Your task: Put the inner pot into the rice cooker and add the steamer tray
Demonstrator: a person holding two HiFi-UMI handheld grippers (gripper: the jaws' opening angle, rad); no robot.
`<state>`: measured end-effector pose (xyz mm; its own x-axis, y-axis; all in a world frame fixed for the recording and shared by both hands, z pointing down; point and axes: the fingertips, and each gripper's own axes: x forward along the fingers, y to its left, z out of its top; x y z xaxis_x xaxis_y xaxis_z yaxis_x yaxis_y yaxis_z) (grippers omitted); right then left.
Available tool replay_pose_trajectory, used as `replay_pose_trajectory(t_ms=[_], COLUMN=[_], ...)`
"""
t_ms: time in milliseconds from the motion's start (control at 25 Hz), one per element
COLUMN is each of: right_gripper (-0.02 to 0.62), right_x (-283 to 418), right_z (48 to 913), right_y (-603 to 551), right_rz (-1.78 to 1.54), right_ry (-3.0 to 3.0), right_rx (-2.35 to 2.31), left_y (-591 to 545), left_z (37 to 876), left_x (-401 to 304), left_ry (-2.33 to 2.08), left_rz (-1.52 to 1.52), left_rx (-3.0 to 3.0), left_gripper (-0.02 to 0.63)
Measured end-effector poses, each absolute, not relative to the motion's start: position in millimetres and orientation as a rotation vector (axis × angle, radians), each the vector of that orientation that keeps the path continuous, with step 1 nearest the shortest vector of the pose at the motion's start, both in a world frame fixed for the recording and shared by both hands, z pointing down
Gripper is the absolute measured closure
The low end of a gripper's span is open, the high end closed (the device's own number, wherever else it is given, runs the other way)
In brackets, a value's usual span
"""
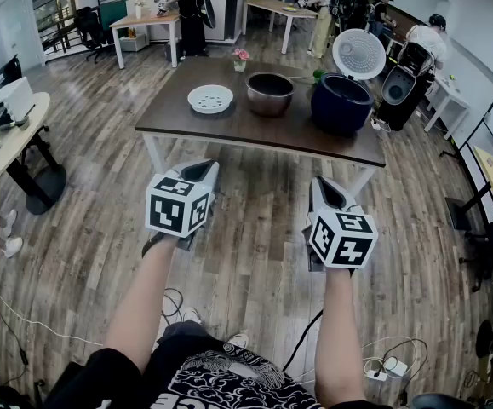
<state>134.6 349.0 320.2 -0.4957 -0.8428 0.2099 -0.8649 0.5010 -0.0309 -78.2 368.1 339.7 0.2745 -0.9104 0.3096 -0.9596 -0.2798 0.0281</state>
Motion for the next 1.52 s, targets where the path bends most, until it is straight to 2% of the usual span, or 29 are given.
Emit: replay_pose_trajectory(t_ms=[520,920,1040,1520], right_gripper=[0.583,0.504,0.482,0.368], right_x=[135,120,111,59], right_z=[326,332,330,336], right_y=[333,287,266,188], right_rz=[0.244,0.253,0.256,0.291], right_ry=[-2.603,-2.603,-2.607,-2.588], right_rx=[1.442,1.432,1.419,1.383], left_y=[350,296,273,191], left_z=[347,352,350,350], left_x=[-76,-82,-87,-132], left_ry=[-1.742,-1.690,-1.654,-1.596], left_rz=[0.368,0.320,0.292,0.276], left_rx=[2.305,2.322,2.343,2.356], left_gripper=[0.583,0.529,0.485,0.382])
